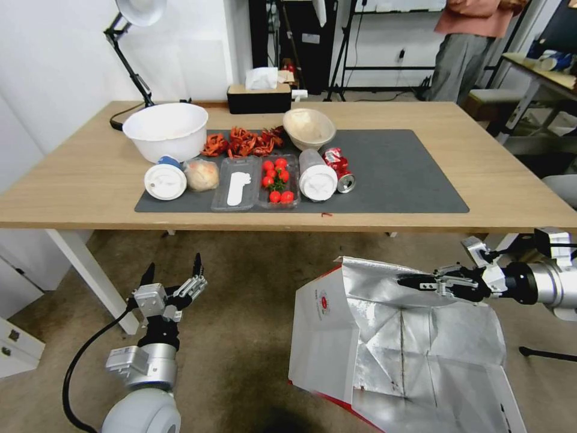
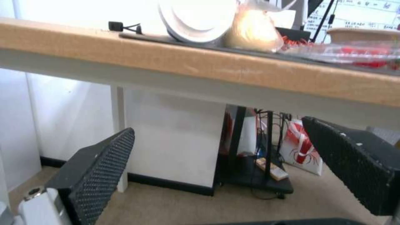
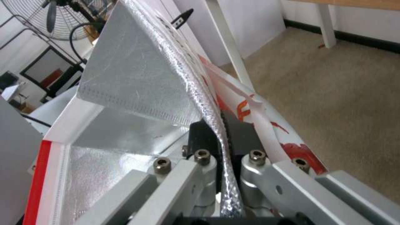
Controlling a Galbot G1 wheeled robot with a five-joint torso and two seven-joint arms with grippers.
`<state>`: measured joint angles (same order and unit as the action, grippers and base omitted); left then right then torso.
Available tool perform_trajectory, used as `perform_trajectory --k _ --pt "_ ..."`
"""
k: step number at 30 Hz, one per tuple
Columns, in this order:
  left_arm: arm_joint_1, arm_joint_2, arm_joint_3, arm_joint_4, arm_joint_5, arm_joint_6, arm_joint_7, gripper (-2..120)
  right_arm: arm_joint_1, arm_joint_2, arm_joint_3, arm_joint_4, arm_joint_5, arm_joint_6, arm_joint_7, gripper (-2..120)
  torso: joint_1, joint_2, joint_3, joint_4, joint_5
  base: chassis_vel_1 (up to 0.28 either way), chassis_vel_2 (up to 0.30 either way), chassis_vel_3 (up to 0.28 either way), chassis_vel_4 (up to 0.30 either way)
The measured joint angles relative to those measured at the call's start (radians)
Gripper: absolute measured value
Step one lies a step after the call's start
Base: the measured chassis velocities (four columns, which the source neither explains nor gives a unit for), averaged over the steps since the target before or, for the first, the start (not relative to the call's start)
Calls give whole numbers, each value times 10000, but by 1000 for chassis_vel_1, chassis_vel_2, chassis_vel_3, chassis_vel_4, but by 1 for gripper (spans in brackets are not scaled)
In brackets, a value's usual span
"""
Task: Pick up the food delivery bag from the floor and place it on the table.
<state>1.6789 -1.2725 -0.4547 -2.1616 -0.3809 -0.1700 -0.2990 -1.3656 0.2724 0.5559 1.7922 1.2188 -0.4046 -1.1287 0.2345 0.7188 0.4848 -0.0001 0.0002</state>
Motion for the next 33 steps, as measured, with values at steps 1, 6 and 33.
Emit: perform_trajectory --k 1,6,33 --pt "-10 -11 0 -20 -4 23 0 100 -8 8 0 0 -18 0 -2 0 21 52 30 0 0 0 0 0 0" --pt "1 -19 2 -38 -9 40 -1 100 -22 29 0 25 -68 2 -5 0 92 226 132 1 -1 0 0 0 0" --pt "98 -7 -18 -75 27 8 23 100 -37 31 47 28 -100 25 -36 0 617 1473 857 0 -2 0 0 0 0"
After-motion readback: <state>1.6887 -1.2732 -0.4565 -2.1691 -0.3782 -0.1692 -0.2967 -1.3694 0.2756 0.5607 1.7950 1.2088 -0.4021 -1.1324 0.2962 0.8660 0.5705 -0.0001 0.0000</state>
